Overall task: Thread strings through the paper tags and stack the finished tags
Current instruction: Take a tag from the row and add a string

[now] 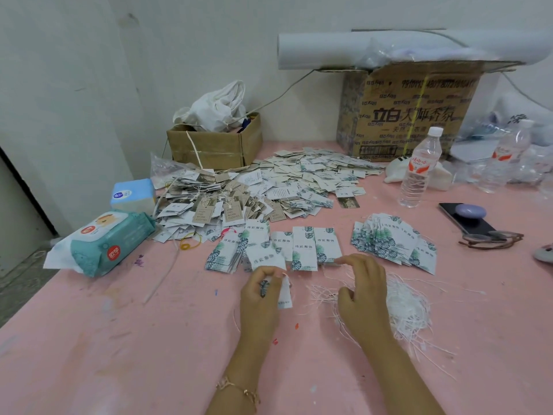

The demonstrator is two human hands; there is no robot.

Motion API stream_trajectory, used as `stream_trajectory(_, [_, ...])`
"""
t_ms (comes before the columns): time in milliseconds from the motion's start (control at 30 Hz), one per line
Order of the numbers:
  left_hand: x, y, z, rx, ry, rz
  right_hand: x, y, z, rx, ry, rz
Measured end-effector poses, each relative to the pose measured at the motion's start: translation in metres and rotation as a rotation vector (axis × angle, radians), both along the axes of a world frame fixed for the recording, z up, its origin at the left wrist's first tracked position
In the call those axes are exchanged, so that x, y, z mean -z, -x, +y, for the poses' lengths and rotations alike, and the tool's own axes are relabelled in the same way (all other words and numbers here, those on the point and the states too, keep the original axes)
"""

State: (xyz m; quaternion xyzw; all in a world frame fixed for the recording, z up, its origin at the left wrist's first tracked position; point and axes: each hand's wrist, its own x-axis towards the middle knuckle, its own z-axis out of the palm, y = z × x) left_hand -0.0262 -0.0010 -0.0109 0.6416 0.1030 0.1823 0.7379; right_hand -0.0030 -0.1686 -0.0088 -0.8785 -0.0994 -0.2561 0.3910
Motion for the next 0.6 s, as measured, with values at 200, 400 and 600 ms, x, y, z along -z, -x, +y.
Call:
stream_trajectory(200, [0.001,0.004,-0.006,0.120,-0.191,-0.078,-0.008,0.010,0.016,-0.409,-0.341,0.221])
stream_trajectory(400, [0.001,0.009,-0.010,0.231,-0.201,-0.111,-0.004,0.008,0.023,-0.433,-0.491,0.340])
stream_trajectory(600, [0.000,0.010,-0.009,0.219,-0.215,-0.094,-0.004,0.005,0.020,-0.362,-0.531,0.337])
